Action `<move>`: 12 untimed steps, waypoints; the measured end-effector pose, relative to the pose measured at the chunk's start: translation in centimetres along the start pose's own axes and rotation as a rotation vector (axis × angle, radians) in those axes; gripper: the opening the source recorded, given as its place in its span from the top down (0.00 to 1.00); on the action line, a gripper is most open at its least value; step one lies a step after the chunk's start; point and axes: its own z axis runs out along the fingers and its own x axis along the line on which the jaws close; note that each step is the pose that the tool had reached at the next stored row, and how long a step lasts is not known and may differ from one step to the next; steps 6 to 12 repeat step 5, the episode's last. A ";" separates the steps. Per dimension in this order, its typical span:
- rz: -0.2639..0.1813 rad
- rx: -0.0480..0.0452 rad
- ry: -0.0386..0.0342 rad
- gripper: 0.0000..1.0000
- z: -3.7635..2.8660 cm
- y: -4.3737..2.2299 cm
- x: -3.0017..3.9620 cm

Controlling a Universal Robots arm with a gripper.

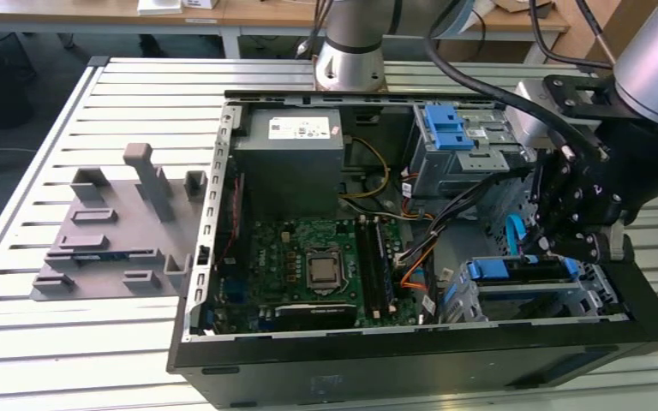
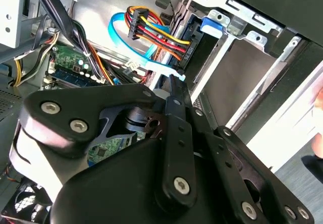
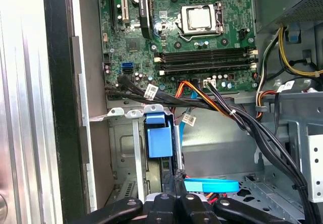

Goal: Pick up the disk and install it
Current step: 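Insert the second disk wire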

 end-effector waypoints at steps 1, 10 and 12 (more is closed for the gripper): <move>0.000 0.0000 0.0000 0.89 0.00 0.00 0.00; 0.000 -0.0003 0.0001 0.89 0.00 0.00 0.00; 0.000 -0.0003 0.0001 0.89 0.00 0.00 0.00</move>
